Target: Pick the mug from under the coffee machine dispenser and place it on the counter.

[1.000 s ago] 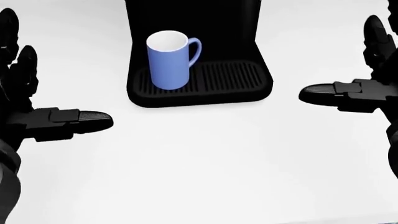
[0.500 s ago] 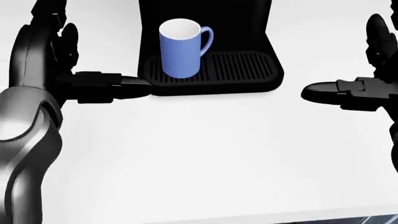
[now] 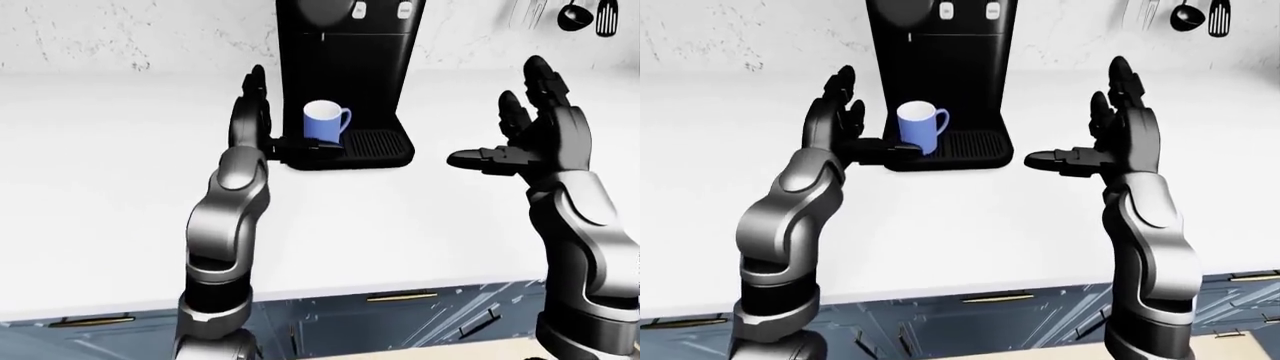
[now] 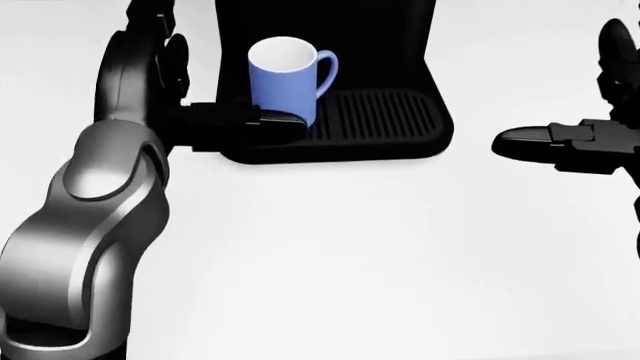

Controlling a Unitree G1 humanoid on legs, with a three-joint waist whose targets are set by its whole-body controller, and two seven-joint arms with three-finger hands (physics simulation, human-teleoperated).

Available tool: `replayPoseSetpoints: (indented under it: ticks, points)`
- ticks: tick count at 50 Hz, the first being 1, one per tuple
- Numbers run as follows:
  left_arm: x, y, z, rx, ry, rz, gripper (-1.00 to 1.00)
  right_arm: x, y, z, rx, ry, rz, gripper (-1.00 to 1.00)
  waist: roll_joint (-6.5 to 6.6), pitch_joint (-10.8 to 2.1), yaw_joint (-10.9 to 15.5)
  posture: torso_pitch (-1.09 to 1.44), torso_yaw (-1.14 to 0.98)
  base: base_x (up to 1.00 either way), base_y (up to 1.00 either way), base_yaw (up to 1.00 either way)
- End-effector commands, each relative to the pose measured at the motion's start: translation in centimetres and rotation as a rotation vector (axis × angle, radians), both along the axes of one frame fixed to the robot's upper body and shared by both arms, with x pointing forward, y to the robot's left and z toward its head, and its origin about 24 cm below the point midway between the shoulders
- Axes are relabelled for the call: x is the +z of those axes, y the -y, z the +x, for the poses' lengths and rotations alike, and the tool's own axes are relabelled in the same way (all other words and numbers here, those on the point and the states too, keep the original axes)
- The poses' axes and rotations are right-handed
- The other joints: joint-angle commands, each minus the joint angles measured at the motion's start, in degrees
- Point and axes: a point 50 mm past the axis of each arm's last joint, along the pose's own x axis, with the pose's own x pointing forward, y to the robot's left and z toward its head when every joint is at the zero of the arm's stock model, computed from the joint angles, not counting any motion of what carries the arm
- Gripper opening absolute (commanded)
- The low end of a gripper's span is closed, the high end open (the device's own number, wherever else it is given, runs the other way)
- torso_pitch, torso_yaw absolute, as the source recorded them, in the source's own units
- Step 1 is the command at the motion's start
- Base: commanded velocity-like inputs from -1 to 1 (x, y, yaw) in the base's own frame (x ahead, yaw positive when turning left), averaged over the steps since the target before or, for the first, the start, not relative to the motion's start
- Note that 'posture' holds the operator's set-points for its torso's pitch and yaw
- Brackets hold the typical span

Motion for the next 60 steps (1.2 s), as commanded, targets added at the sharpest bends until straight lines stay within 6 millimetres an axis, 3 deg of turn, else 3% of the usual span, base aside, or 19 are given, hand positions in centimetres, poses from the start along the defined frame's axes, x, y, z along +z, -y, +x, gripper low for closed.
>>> replayPoseSetpoints:
  ticks: [1,30,42,60]
  points:
    - [1.8,0.3,-0.4,-0.003,0.095,-0.013,1.00,1.8,0.0,-0.5,-0.003,0.092,-0.023,1.00,-0.26,-1.51,0.0,0.00,0.00,0.00,0.00,0.00]
    - [0.8,2.7,0.3,-0.021,0.078,-0.027,1.00,2.2,0.4,-0.5,-0.014,0.099,-0.019,1.00,-0.78,-1.18,0.1,0.00,0.00,0.00,0.00,0.00]
    - [1.1,3.1,1.3,0.005,0.082,-0.034,1.00,2.3,0.5,-0.5,-0.016,0.100,-0.018,1.00,-0.94,-1.31,0.1,0.00,0.00,0.00,0.00,0.00]
    - [1.6,4.4,1.1,0.007,0.095,-0.044,1.00,2.3,0.7,-0.5,-0.020,0.102,-0.018,1.00,-1.09,-1.35,0.2,0.00,0.00,0.00,0.00,0.00]
